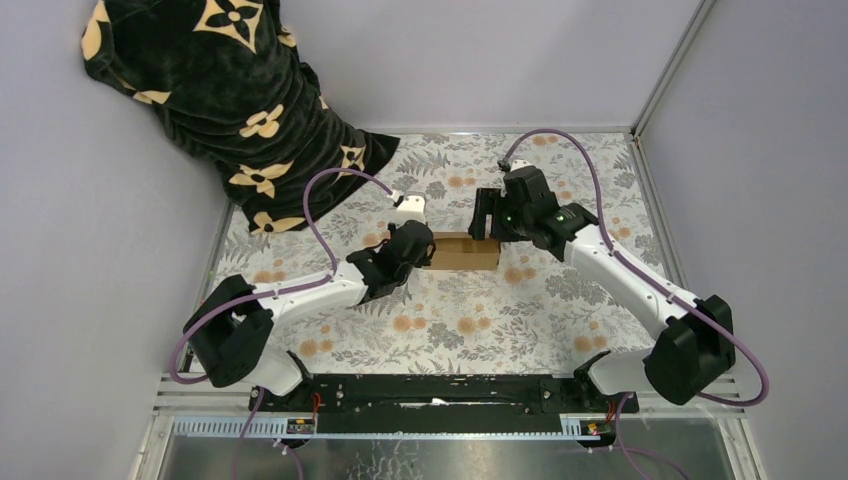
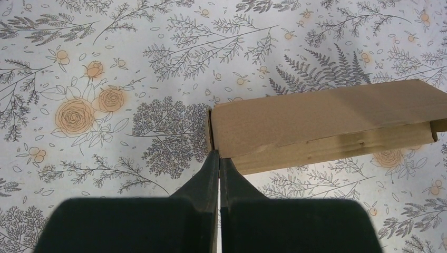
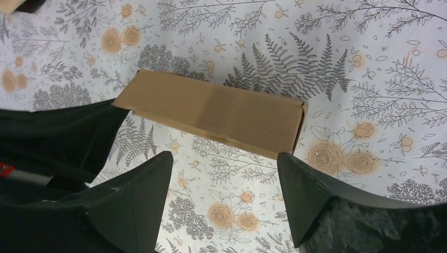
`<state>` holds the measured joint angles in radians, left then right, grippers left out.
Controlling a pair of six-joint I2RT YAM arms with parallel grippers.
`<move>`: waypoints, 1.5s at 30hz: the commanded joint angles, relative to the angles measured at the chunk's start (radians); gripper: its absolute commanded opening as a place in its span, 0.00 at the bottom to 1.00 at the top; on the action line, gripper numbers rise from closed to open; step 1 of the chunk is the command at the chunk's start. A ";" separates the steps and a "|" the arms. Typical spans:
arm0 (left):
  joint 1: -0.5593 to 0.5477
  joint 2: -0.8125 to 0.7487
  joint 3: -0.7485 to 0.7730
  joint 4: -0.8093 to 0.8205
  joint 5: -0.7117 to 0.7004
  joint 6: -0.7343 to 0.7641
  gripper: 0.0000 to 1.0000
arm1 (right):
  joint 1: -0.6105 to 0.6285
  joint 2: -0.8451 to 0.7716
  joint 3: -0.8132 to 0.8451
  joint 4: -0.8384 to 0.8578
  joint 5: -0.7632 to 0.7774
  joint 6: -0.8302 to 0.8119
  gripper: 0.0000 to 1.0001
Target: Fold the paper box
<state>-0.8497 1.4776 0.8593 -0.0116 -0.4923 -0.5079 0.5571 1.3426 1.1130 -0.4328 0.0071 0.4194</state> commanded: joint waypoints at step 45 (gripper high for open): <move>-0.016 -0.110 0.022 -0.082 0.093 -0.026 0.54 | -0.001 0.133 -0.062 0.029 -0.028 0.021 0.62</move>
<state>-0.8589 1.4223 0.8749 -0.0849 -0.4114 -0.5159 0.5564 1.4570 1.0721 -0.4057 0.0051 0.4423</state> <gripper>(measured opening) 0.545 0.621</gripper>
